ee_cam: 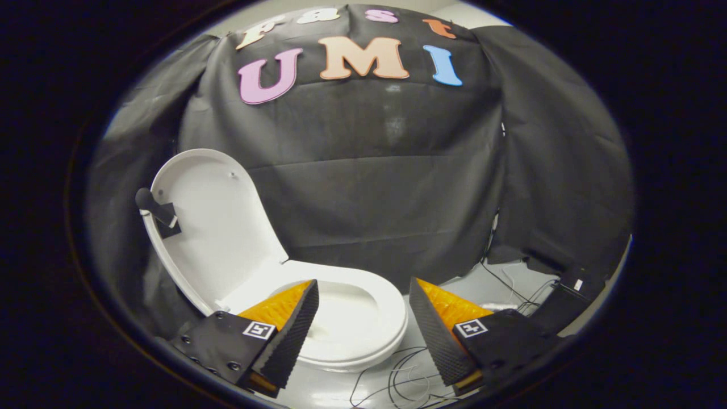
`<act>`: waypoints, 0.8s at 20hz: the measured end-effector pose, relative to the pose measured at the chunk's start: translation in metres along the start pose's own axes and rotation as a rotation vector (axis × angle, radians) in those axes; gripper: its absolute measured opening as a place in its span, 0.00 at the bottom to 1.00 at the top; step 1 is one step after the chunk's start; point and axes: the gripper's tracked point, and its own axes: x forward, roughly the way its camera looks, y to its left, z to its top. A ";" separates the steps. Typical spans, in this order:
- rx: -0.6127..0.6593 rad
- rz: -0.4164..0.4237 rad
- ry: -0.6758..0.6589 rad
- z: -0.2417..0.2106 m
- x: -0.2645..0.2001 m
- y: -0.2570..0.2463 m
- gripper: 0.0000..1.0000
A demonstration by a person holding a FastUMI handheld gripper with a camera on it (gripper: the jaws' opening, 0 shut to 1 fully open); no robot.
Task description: Open the toilet lid.
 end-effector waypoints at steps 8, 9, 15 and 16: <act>0.014 0.001 -0.123 0.048 -0.018 0.002 0.99; 0.015 -0.005 -0.132 0.051 -0.020 0.000 0.99; 0.010 -0.044 -0.137 0.059 -0.036 -0.021 0.99; 0.004 -0.045 -0.129 0.059 -0.038 -0.022 0.99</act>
